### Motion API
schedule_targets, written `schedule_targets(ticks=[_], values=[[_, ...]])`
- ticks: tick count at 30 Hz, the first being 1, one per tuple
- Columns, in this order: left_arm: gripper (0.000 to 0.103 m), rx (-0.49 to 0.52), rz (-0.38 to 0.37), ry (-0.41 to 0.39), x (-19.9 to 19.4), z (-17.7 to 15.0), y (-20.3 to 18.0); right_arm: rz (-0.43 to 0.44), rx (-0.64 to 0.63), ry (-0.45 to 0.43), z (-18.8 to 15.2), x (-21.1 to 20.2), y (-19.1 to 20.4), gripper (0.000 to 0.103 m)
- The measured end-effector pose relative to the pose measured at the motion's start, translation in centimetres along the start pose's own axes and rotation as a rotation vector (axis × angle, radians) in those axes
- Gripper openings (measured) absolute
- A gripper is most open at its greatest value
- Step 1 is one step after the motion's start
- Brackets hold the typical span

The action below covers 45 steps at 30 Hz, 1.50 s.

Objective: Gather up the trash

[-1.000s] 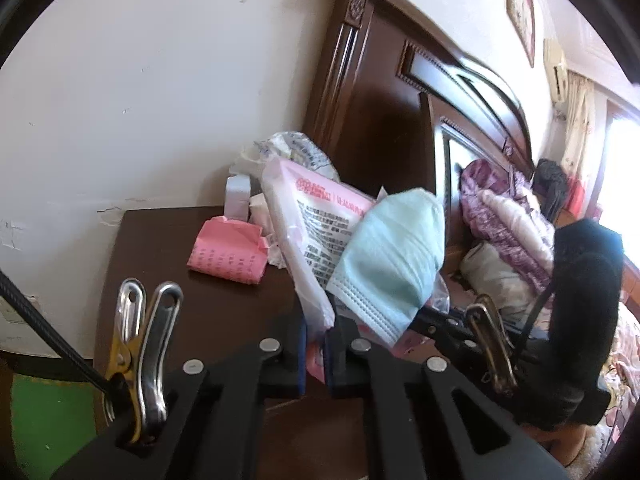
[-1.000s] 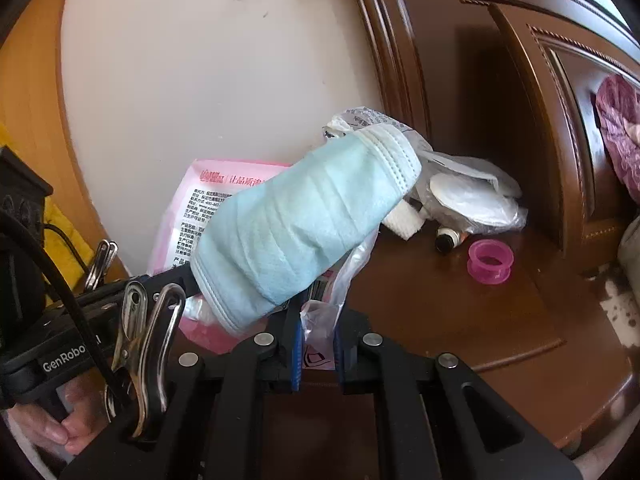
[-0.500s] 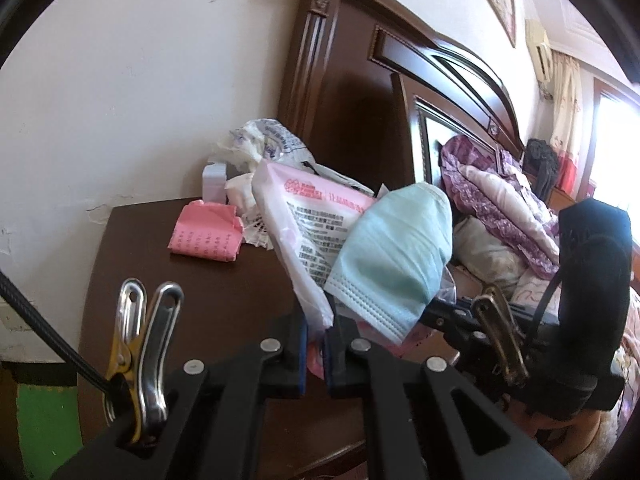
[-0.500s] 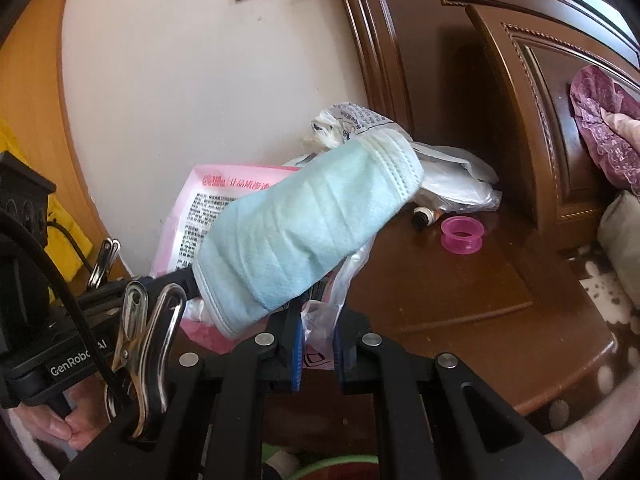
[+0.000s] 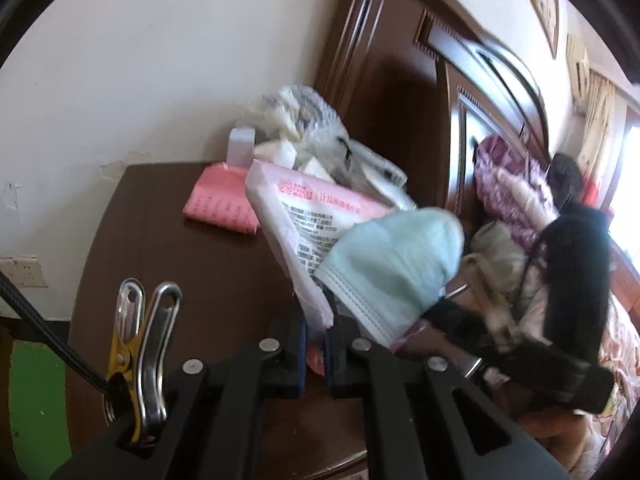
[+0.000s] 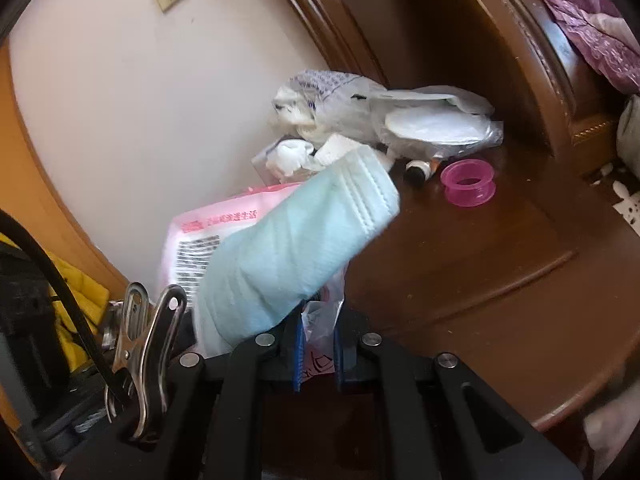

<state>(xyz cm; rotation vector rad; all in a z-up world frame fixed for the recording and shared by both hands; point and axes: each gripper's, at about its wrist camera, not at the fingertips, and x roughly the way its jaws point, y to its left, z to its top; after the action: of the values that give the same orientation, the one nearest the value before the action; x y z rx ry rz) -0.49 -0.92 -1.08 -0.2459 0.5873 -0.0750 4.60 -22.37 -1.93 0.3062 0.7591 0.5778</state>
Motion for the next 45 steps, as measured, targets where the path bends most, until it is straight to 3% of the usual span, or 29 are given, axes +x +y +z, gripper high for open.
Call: schedule_targets(ticks=[8, 14, 20, 25, 27, 31, 35, 37, 39, 40, 41, 45], values=[[0.006, -0.026, 0.061, -0.117, -2.7, 1.1, 2.5, 0.031, 0.057, -0.028, 0.7, 0.3, -0.5, 0.039], [0.006, -0.009, 0.089, -0.213, -4.5, 2.4, 3.1, -0.039, 0.101, -0.116, 1.6, -1.3, -2.2, 0.039], [0.006, -0.043, 0.096, -0.264, -5.5, 2.8, 3.8, 0.030, 0.223, -0.136, 1.9, -2.1, -4.3, 0.039], [0.006, -0.080, 0.068, -0.261, -5.5, 3.0, 4.7, 0.000, 0.234, -0.202, 2.6, -4.0, -4.8, 0.039], [0.006, -0.094, 0.017, -0.258, -5.4, 3.0, 4.7, -0.012, 0.221, -0.249, 2.7, -5.0, -4.6, 0.039], [0.006, -0.127, -0.094, -0.236, -5.0, 2.7, 4.1, 0.136, 0.207, -0.238, 2.8, -4.7, -4.0, 0.039], [0.006, -0.097, -0.109, -0.216, -4.3, 2.0, 2.5, 0.323, 0.251, -0.154, 1.8, -2.4, -3.2, 0.039], [0.006, -0.105, -0.134, -0.213, -4.2, 1.5, 2.1, 0.363, 0.262, -0.110, 1.5, -1.4, -2.8, 0.039], [0.005, -0.106, -0.155, -0.212, -4.2, 1.4, 1.8, 0.344, 0.248, -0.077, 1.3, -0.8, -2.3, 0.034], [0.006, -0.094, -0.157, -0.211, -4.2, 1.4, 1.6, 0.318, 0.236, -0.071, 1.2, -0.6, -2.1, 0.018], [0.006, -0.086, -0.152, -0.209, -4.1, 1.5, 1.5, 0.309, 0.229, -0.074, 1.1, -0.7, -2.1, 0.012], [0.006, -0.066, -0.140, -0.193, -3.8, 1.2, 1.2, 0.298, 0.206, -0.092, 1.1, -1.5, -2.0, 0.007]])
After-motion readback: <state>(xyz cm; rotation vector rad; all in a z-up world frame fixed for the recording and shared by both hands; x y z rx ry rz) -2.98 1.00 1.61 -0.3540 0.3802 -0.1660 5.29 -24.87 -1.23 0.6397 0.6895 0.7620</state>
